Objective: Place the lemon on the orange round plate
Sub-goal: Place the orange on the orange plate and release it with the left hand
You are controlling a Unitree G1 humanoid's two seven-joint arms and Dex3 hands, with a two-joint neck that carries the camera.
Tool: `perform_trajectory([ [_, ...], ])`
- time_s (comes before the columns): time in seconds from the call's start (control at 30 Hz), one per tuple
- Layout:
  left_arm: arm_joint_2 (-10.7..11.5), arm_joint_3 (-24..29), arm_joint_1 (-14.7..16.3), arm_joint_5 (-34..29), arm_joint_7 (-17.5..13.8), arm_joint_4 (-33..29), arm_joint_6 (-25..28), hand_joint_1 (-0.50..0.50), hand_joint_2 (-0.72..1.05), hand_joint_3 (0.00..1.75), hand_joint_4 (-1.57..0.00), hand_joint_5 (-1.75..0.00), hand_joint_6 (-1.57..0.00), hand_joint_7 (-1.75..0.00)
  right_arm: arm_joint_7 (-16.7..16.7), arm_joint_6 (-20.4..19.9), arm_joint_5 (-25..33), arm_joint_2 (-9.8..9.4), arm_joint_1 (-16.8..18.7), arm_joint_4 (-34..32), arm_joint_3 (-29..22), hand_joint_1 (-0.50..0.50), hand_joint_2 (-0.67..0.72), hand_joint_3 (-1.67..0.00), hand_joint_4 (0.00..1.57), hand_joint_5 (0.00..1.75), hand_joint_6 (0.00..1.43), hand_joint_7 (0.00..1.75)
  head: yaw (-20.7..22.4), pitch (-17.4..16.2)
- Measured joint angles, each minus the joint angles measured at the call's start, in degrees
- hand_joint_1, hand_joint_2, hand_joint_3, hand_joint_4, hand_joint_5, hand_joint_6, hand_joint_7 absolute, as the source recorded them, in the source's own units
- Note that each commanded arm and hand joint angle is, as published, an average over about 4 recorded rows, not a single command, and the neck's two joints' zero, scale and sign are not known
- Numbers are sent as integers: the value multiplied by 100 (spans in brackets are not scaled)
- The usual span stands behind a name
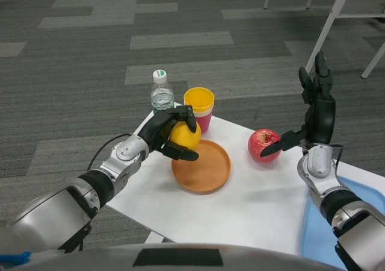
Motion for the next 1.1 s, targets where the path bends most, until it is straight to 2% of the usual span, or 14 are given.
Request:
perform_trajectory([
  [0.2, -97, -628, -324, -64, 203, 320, 525, 50, 105, 48, 0, -92, -56, -138, 0, 1, 2, 6, 1, 6, 41, -25, 72, 0, 69, 0, 0, 0, 36, -45],
  [0.33, -193, -1014, -489, -83, 238, 380, 773, 50, 105, 52, 0, -92, -48, -129, 1, 1, 0, 8, 2, -11, 76, -25, 72, 0, 69, 0, 0, 0, 52, -63],
  [0.43, -201, -1200, -545, -98, 248, 396, 898, 50, 105, 52, 0, -92, -42, -117, 0, 1, 2, 8, 2, -29, 85, -25, 72, 0, 69, 0, 0, 0, 67, -79],
  [0.57, -207, -1464, -627, -103, 256, 519, 1124, 50, 105, 52, 0, -82, -37, -99, 0, 1, 1, 8, 2, -44, 90, -25, 72, 0, 69, 0, 0, 0, 63, -102],
  [0.9, -224, -1798, -742, -121, 261, 711, 1216, 50, 105, 52, 0, -82, -37, -91, 0, 1, 1, 8, 2, -54, 94, -25, 72, 0, 71, 0, 0, 0, 94, -128],
  [1.1, -232, -2042, -822, -243, 261, 797, 1331, 50, 105, 52, 0, -72, -43, -91, 0, 1, 0, 8, 2, -57, 108, -25, 72, 0, 71, 0, 0, 0, 129, -123],
])
